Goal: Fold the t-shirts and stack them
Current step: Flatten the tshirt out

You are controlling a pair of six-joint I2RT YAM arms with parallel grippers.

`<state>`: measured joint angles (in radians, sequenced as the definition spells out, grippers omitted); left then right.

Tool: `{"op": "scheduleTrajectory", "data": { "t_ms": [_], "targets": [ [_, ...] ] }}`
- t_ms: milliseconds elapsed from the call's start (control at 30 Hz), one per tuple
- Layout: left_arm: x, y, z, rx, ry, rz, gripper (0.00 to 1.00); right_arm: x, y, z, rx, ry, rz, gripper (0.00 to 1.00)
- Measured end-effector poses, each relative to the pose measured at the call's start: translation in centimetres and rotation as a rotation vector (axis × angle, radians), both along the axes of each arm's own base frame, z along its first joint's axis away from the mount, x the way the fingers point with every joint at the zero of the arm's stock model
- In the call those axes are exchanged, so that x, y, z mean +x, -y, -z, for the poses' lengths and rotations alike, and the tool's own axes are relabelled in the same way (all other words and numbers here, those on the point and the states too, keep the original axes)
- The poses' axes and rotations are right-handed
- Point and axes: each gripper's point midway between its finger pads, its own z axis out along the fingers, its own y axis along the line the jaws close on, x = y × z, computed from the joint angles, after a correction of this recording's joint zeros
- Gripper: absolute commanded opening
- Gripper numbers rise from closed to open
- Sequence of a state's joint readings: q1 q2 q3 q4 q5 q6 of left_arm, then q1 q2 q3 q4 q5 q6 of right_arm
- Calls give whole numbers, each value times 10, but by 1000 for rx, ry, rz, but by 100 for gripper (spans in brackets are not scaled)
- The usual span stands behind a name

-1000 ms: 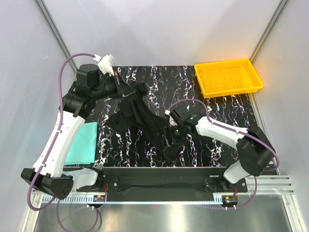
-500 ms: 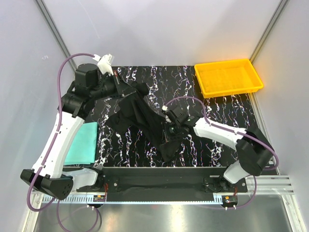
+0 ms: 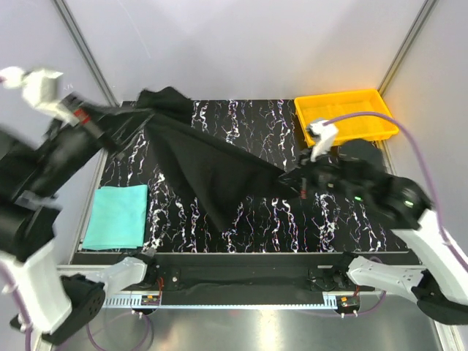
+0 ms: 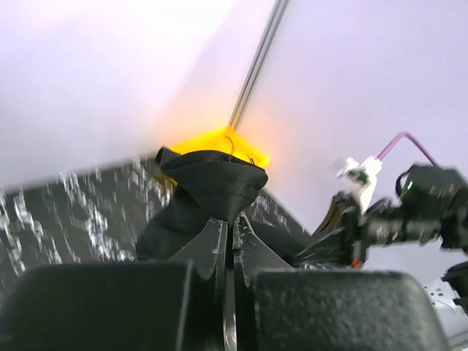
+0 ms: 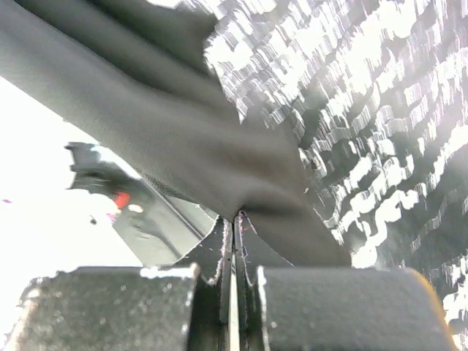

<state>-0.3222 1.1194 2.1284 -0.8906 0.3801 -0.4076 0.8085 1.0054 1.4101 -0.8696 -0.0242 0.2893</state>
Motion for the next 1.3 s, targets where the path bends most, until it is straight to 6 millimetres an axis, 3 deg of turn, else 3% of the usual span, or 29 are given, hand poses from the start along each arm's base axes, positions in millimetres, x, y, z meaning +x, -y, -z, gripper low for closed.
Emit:
{"op": "scheduleTrajectory", "data": {
  "t_ms": [67,133,233,333,433,567,667,700,767,833,1000,1100,1167,1233,1300],
  "targets": [
    [-36,-12,-20,-23,94,-1,0,-17,8,-39,69,65,-46,0],
    [-68,-23,-33,-51,167,-4,0,-34,15,-62,118,96,-80,0],
    [-105,-35,-47,-104,247,1,0,-50,26,-74,149,94,-95,0],
    [-107,-35,-46,-126,248,5,0,-44,31,-71,142,74,-32,0],
    [-68,-25,-27,-109,162,-11,0,-19,43,-51,48,49,119,0],
    [33,-8,27,-42,-24,-118,0,33,56,-7,-196,14,311,0],
    [116,0,98,55,-203,-228,0,87,76,32,-335,-66,448,0],
    [137,2,119,84,-255,-248,0,112,91,52,-369,-116,518,0],
    [186,12,183,170,-391,-279,0,146,109,82,-421,-189,591,0],
    [225,17,246,253,-510,-307,0,166,122,102,-458,-241,635,0],
    [294,2,361,389,-692,-385,0,237,107,143,-529,-323,639,0],
    [331,-13,399,414,-736,-438,0,287,94,175,-529,-364,633,0],
    [348,-25,412,427,-747,-479,0,308,85,194,-513,-384,622,0],
    [357,-36,413,433,-740,-508,0,319,75,210,-489,-418,594,0],
    [364,-45,400,430,-711,-530,0,324,63,215,-451,-439,565,0]
  ]
}}
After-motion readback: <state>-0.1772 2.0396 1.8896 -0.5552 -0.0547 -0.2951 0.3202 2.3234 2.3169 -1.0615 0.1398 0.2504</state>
